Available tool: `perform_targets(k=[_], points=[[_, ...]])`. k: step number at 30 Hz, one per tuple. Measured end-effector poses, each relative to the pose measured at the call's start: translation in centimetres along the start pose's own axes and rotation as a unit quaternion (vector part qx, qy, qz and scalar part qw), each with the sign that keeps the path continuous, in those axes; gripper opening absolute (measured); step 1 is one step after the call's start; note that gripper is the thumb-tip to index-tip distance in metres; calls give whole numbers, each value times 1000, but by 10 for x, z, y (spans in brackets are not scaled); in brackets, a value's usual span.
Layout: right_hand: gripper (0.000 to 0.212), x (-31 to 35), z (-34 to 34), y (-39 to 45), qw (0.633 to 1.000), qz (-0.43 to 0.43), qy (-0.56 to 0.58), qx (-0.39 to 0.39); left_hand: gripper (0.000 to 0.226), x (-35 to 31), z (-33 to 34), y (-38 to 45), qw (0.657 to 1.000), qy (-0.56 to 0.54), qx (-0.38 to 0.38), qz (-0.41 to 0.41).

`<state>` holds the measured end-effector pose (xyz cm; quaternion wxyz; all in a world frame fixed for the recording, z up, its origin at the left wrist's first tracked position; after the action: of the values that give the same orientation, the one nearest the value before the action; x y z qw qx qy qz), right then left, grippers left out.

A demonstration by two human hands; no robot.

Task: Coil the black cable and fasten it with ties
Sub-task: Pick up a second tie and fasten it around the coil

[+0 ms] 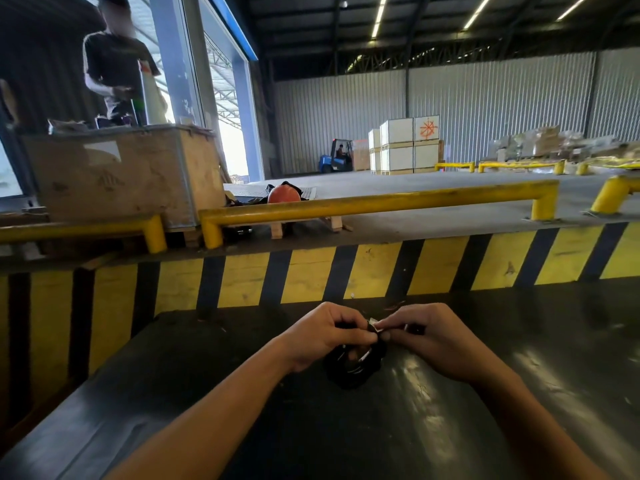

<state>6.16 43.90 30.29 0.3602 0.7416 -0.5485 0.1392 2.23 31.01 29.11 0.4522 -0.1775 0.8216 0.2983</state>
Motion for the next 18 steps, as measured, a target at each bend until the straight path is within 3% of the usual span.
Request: perform_targets(k=[11, 15, 18], points=[[12, -10, 6, 6, 988, 16, 118, -93, 23, -3, -5, 0, 999, 34, -14, 26], [15, -24, -7, 5, 963, 60, 207, -162, 19, -4, -1, -5, 997, 68, 22, 26], [15, -21, -10, 3, 961, 55, 220, -159, 19, -3, 1, -6, 997, 72, 32, 28]])
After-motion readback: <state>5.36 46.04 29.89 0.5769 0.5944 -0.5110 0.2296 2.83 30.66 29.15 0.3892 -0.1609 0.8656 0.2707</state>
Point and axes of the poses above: each hand's wrist, its own y-axis towards the middle knuckle, its own z-axis out of the palm, x = y × z, the point moved 7 cm from there along y, towards the middle knuckle, and after that the axes turned 13 degrees about z, right-handed, at the moved point
